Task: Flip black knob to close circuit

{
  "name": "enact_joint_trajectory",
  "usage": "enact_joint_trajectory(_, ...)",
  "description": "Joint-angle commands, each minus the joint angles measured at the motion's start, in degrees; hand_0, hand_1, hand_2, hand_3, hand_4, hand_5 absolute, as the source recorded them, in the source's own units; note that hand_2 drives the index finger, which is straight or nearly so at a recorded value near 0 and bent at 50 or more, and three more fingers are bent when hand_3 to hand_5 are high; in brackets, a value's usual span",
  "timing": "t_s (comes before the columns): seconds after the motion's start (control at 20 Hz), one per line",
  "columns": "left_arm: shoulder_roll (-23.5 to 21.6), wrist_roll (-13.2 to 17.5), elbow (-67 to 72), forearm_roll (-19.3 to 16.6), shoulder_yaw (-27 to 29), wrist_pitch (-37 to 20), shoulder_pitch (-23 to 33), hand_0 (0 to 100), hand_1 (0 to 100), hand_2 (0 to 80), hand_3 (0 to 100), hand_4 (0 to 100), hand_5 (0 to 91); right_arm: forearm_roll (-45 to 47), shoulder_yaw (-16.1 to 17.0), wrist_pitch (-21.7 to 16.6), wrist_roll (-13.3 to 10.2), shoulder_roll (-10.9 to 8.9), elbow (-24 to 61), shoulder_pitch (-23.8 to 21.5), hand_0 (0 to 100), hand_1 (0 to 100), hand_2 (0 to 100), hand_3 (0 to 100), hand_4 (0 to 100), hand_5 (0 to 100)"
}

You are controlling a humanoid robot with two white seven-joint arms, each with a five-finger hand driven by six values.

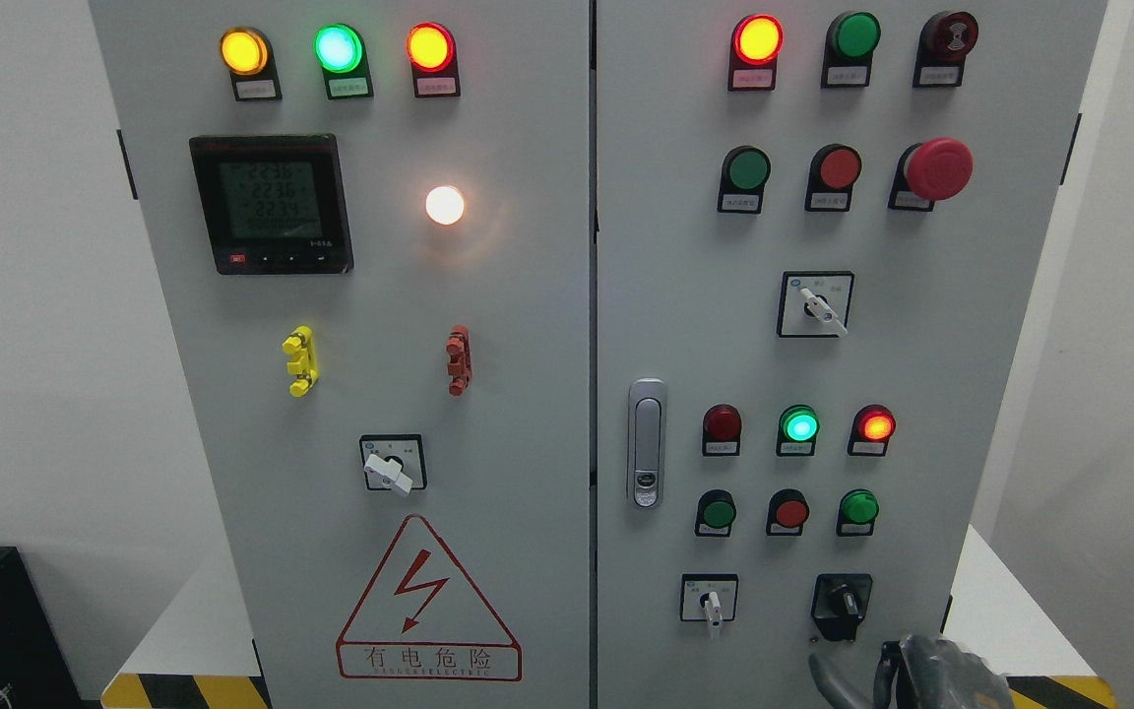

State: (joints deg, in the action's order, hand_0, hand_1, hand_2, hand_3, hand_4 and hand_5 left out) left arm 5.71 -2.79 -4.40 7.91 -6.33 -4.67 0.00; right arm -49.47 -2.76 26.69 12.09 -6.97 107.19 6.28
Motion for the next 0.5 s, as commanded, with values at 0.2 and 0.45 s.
enact_joint_trajectory(0.2, 0.0, 0.0, 0.0, 0.0, 0.0, -0.1, 1.2, 12, 56, 0.0, 0, 0, 0.0, 34.5, 9.3, -6.7, -5.0, 0.37, 10.8, -10.7, 0, 8, 53, 85, 71, 62)
enact_joint_trajectory(0.45, 0.0, 0.0, 0.0, 0.0, 0.0, 0.0, 1.2, 12, 56, 0.0, 0, 0, 0.0, 47.0, 11.9, -13.2, -6.6, 1.42, 10.8, -14.4, 0, 7, 38, 67, 57, 42)
